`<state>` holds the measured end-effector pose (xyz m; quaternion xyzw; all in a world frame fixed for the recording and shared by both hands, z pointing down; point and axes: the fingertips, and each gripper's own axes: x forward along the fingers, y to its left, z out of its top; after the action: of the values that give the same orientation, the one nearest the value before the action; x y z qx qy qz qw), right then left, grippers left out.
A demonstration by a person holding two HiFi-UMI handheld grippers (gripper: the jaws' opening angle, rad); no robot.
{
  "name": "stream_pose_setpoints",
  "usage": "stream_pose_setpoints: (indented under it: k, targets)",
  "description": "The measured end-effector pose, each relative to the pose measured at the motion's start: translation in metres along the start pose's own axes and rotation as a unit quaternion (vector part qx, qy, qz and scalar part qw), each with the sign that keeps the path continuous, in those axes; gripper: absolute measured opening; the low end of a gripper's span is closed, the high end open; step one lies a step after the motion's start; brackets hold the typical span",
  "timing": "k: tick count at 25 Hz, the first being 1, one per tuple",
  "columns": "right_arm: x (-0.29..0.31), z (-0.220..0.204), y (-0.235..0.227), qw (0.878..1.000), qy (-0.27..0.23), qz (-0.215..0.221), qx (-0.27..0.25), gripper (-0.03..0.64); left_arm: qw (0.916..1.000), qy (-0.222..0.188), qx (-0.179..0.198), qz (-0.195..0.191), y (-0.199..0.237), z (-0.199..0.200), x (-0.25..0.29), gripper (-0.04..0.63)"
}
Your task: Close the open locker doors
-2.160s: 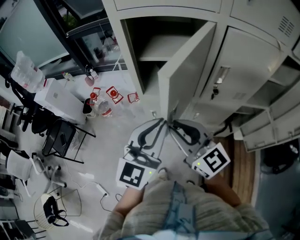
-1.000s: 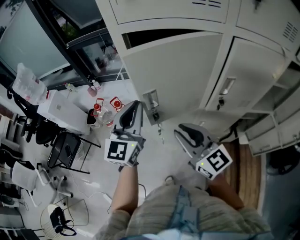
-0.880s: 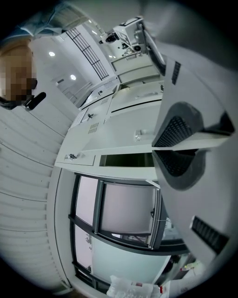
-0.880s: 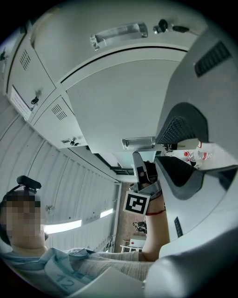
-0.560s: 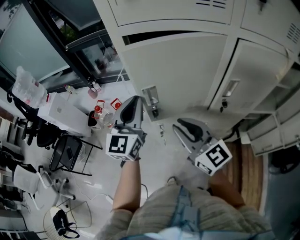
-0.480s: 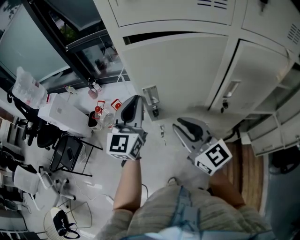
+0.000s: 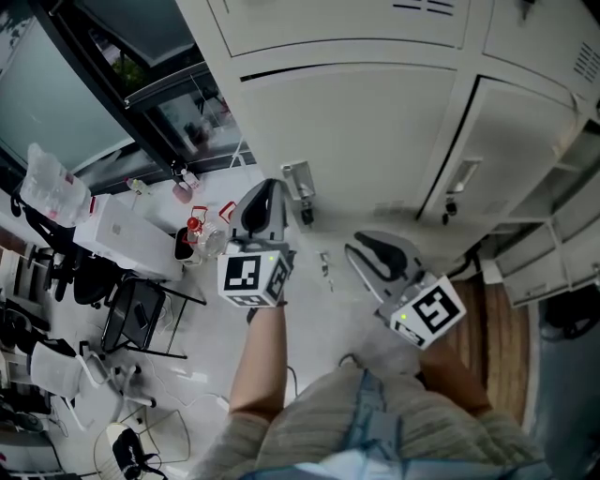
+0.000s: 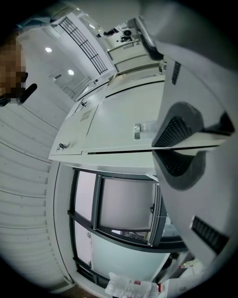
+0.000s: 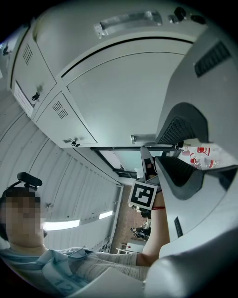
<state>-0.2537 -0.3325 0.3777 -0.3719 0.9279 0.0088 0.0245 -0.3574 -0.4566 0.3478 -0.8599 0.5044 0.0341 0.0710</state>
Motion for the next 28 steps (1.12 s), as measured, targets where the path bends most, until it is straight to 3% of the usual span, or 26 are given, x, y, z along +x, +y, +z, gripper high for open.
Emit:
stream_pose_setpoints:
  k: [13, 18, 25, 28]
  targets:
    - [-0.004, 0.0, -0.001, 1.0, -0.003, -0.012, 0.004, 0.062, 0.999, 0.001, 0.032, 0.03, 0.007, -0.002, 0.016, 0.005]
    - [-0.001, -0.001, -0.002, 1.0, -0.003, -0.01, 0.004, 0.063, 0.9995, 0.005, 0.021, 0.023, 0.006, -0.005, 0.019, 0.005]
    - [-0.005, 0.002, -0.004, 1.0, -0.005, -0.015, 0.001, 0.062, 0.9991, 0.02, 0.037, 0.009, -0.003, -0.013, 0.012, 0.005]
    - [-0.01, 0.006, -0.006, 1.0, -0.003, -0.022, -0.001, 0.062, 0.9995, 0.02, 0.023, -0.004, -0.016, -0.017, 0.001, 0.005]
